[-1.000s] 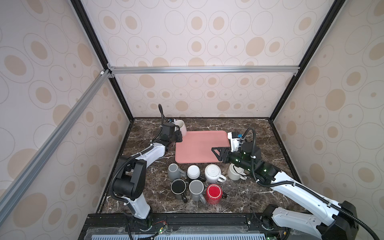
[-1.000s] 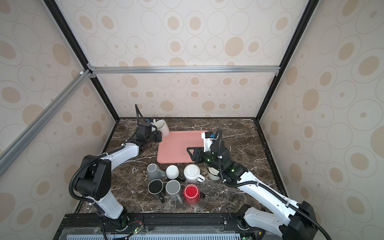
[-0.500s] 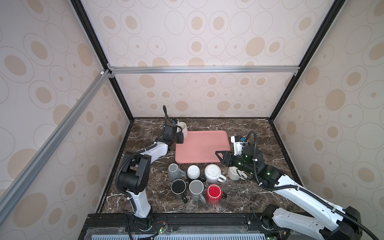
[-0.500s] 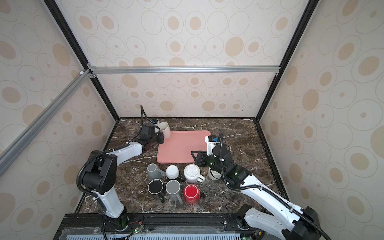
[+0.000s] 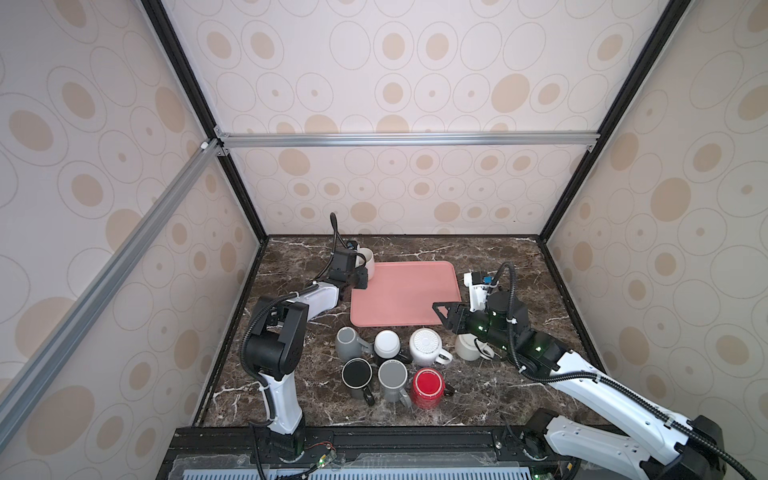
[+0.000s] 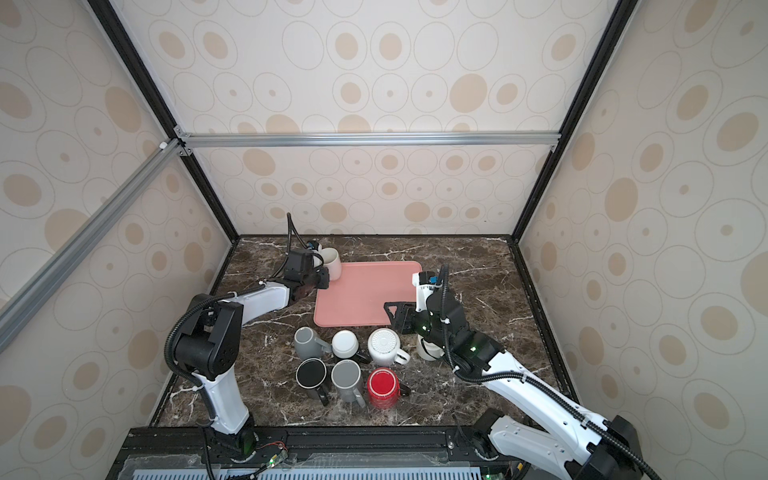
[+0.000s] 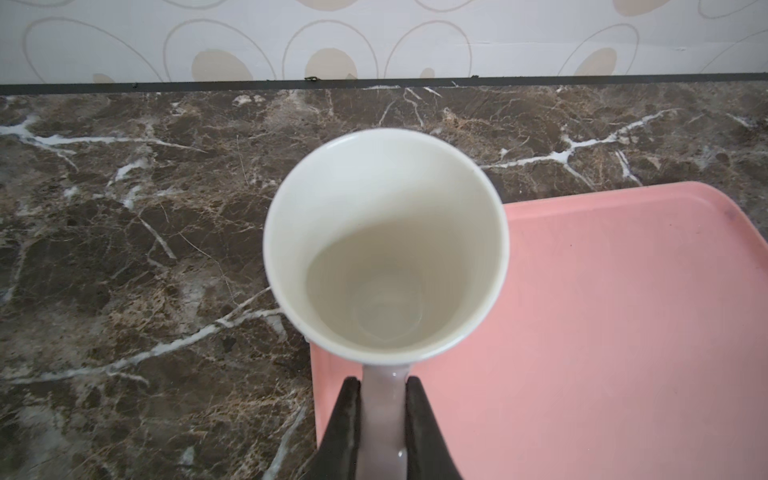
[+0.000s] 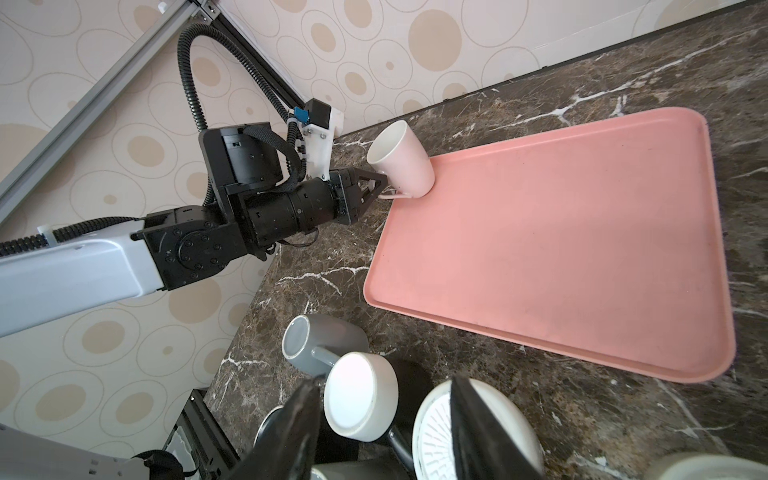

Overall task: Turn the mug right side up
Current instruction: 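Lower the pink mug onto the tray's far corner and open the left gripper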

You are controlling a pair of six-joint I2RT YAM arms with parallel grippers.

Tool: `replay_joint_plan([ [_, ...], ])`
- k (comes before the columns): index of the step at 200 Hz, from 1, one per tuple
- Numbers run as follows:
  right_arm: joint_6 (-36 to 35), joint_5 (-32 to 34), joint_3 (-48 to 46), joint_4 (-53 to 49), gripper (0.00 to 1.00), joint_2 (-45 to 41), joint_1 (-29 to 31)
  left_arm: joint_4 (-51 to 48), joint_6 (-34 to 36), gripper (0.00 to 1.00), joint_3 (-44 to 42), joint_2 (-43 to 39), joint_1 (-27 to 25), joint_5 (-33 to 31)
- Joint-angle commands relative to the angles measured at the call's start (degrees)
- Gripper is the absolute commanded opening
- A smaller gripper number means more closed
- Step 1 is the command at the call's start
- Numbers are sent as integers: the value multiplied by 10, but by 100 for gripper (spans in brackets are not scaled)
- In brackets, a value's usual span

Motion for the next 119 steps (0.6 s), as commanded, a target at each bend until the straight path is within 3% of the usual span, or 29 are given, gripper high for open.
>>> replay_joint_plan([
  [1, 4, 3, -8, -9, 54, -9, -4, 46, 19, 10, 26, -10, -1, -14],
  [37, 2, 2, -6, -13, 59, -8, -4, 49, 16, 37, 15, -16, -2, -24],
  [81, -4, 6, -4, -28, 60, -19, -5, 55, -3, 56, 3, -53, -1, -36],
  [119, -22, 15, 4, -62, 61, -28, -5, 77, -70, 66, -12, -137, -2, 2],
])
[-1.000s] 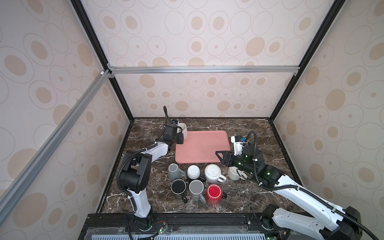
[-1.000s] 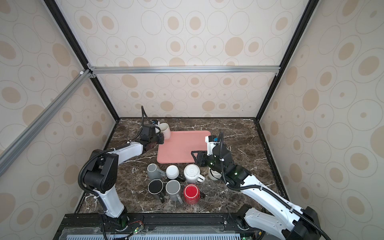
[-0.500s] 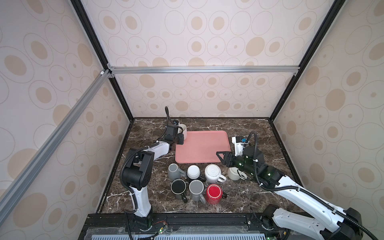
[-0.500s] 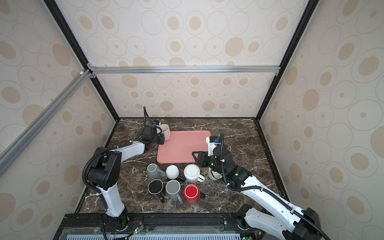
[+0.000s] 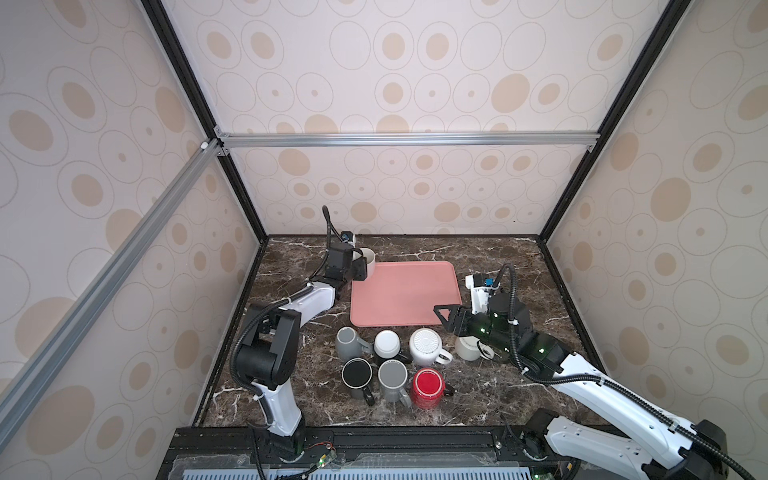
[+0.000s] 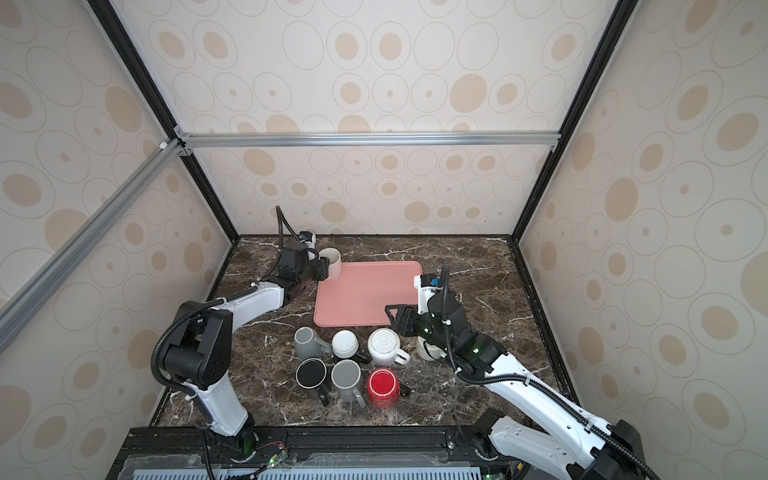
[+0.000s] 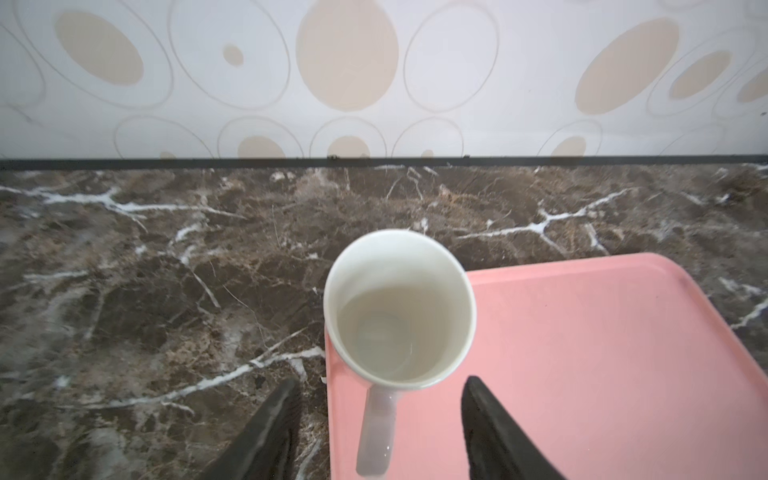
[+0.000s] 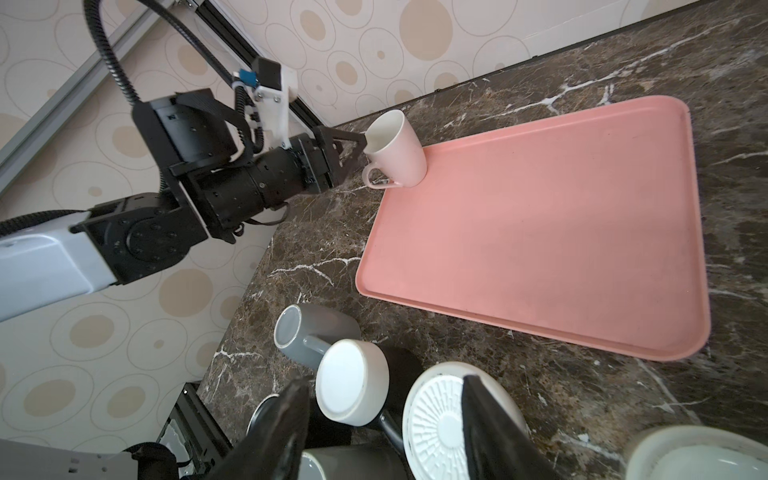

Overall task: Turn the mug right side up
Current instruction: 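Lower the pink mug onto the tray's far corner and open the left gripper, then raise the left gripper while the right gripper moves above the upside-down white mug, then lower the right gripper and grasp the white mug's base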

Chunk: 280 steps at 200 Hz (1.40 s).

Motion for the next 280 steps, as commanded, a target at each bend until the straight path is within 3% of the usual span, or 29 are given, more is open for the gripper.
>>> replay_joint_plan([
  [1, -17, 12, 5, -32, 61, -11, -4, 37, -52, 67, -4, -71, -2, 26],
  [19, -24, 17, 5, -53, 61, -16, -5, 80, -95, 76, -27, -121, -4, 61],
  [42, -40, 20, 1, -82, 63, -21, -5, 113, -139, 99, -74, -190, -14, 93],
  [101, -86, 28, 14, -234, 65, -6, -4, 198, -243, 99, -231, -352, -25, 149],
  [157, -55, 137, 4, -344, 67, -23, -3, 179, -260, 100, -318, -438, -25, 150],
  [177, -40, 163, -13, -337, 76, -34, -7, 174, -258, 99, -332, -445, -24, 148],
  [198, -47, 114, -30, -307, 80, -34, -51, 178, -259, 99, -340, -440, -24, 151],
  [205, -49, 100, -35, -295, 89, -34, -66, 177, -259, 99, -342, -437, -24, 155],
  [233, -58, 58, -46, -263, 89, -18, -118, 178, -255, 99, -341, -431, -25, 161],
  [253, -56, -7, -64, -236, 89, 0, -170, 176, -252, 99, -342, -428, -24, 163],
  [280, -62, -33, -76, -219, 88, 9, -181, 168, -240, 99, -344, -432, -23, 160],
])
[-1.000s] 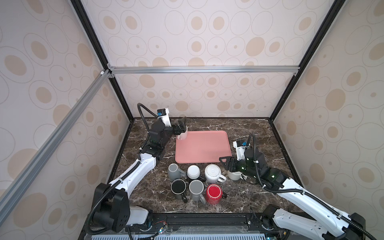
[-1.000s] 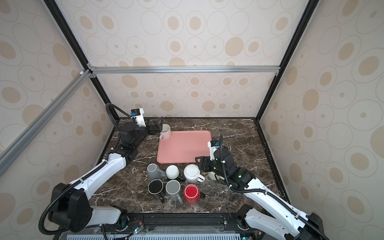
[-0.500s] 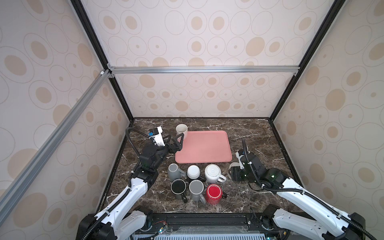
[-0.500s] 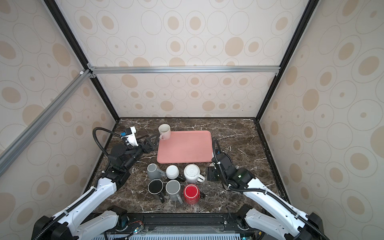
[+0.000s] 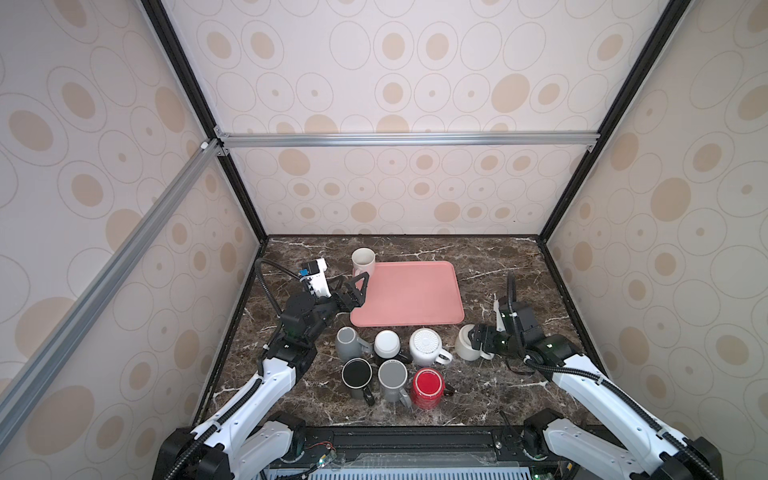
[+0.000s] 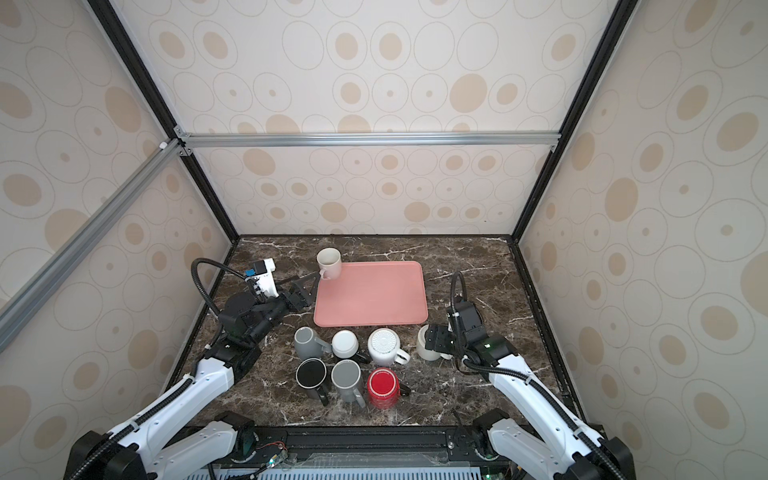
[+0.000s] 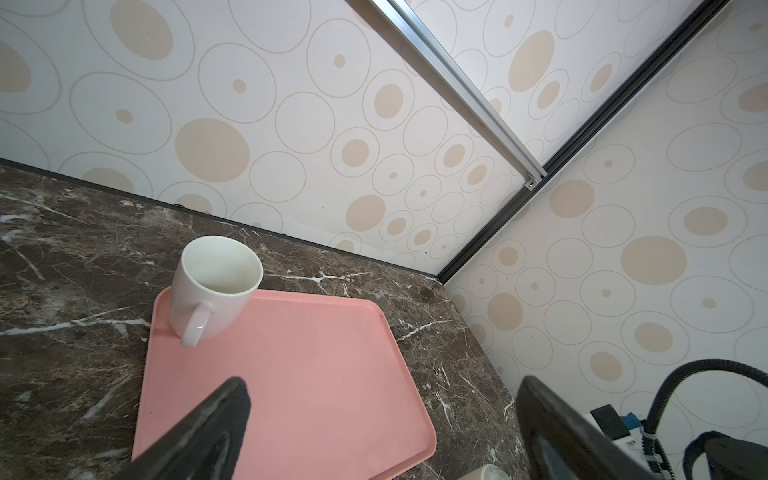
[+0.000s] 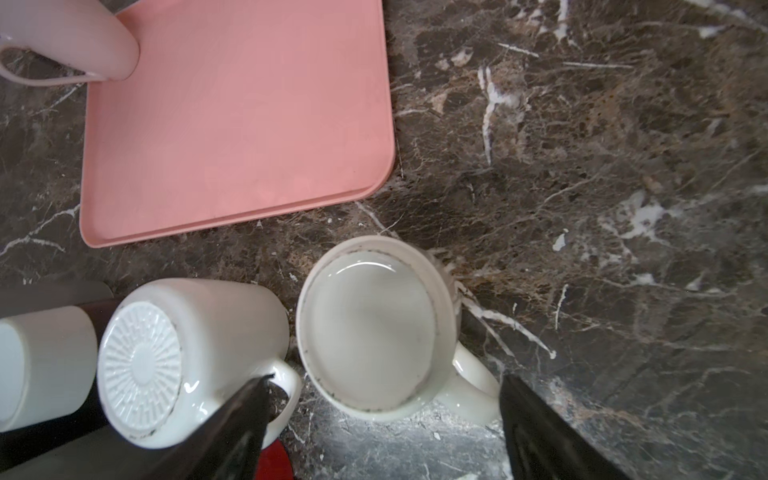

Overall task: Turn the mug right side up
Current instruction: 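Lower the right gripper and grasp the white mug's base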

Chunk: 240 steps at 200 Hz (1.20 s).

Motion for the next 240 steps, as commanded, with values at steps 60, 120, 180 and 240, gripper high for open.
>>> replay_joint_plan([
  [60, -15, -66, -43, 29, 85, 12, -5, 3, 18, 99, -6, -2, 0, 3],
  [120, -41, -110, -35, 11, 82, -23, 3, 12, 12, 99, -13, -2, 0, 6],
  [180, -73, 75, 4, -90, 71, -4, 51, 15, 9, 99, -12, 3, 1, 7],
  [240, -103, -33, -10, 1, 75, 49, 52, 14, 5, 99, -11, 7, 1, 7],
])
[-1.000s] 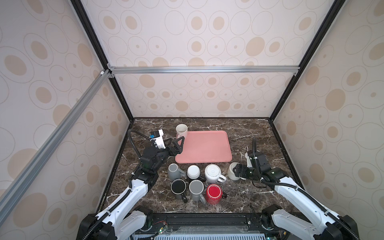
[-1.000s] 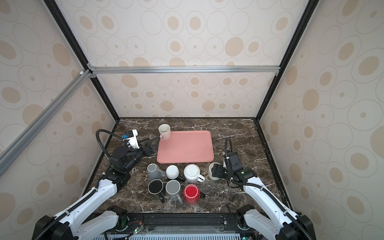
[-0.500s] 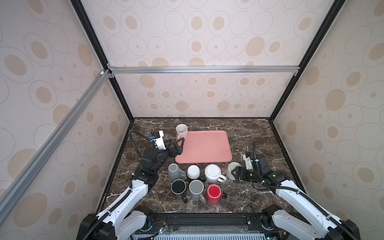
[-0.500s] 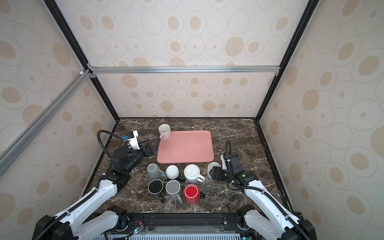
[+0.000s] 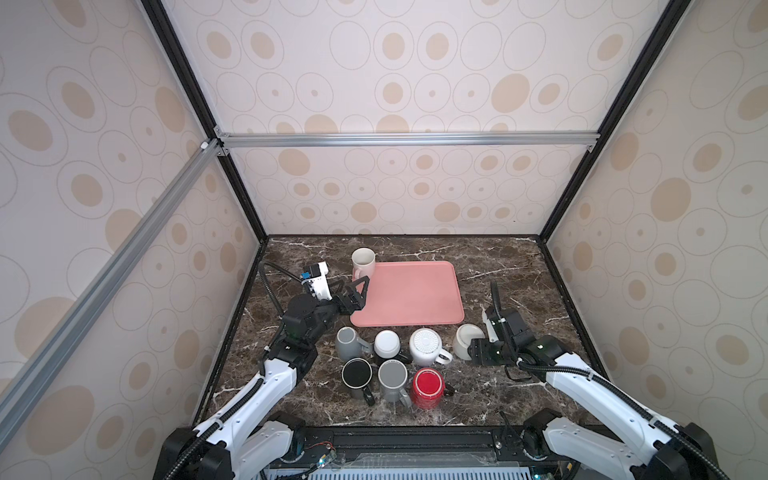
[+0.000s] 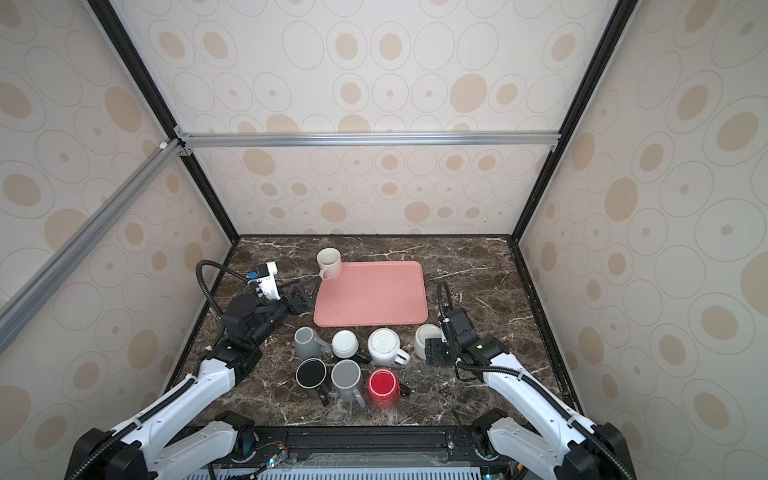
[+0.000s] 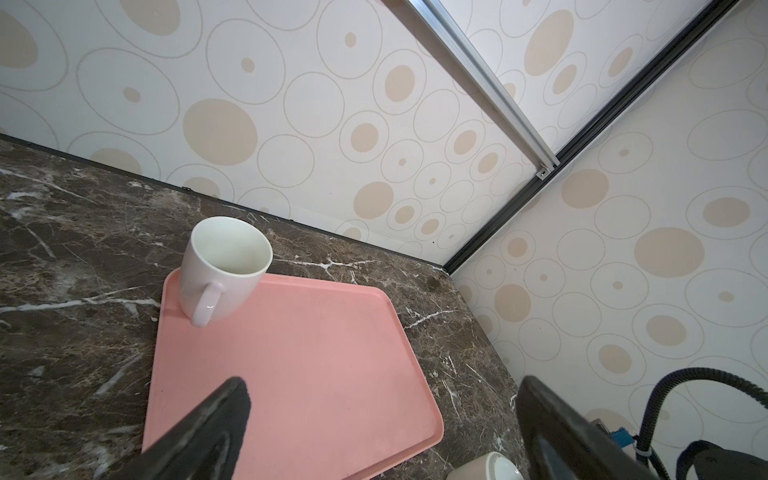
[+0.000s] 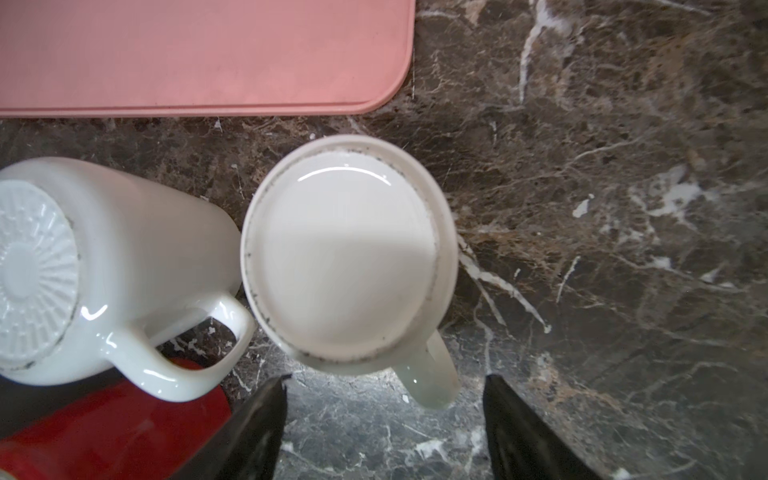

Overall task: Turn the mug right side up
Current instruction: 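Lower the right gripper and grasp the white mug's base, then lift the white mug with the right gripper toward the tray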

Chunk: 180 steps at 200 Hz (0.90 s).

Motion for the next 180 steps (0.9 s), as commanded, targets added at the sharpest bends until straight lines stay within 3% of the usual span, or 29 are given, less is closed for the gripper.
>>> replay_joint_plan([
  [1, -17, -49, 0, 35, 74, 19, 4, 12, -1, 99, 4, 1, 1, 7],
  [38, -10, -65, 7, 29, 64, 23, 38, -3, 8, 99, 3, -10, 1, 2],
  [94, 38, 76, 18, -29, 55, 33, 69, 10, -2, 99, 2, -3, 1, 8],
  [139, 45, 65, 17, 21, 55, 47, 80, 13, -6, 99, 1, 1, 1, 12],
  [180, 44, 87, 31, 18, 45, 89, 86, 12, -7, 99, 0, -2, 1, 12],
])
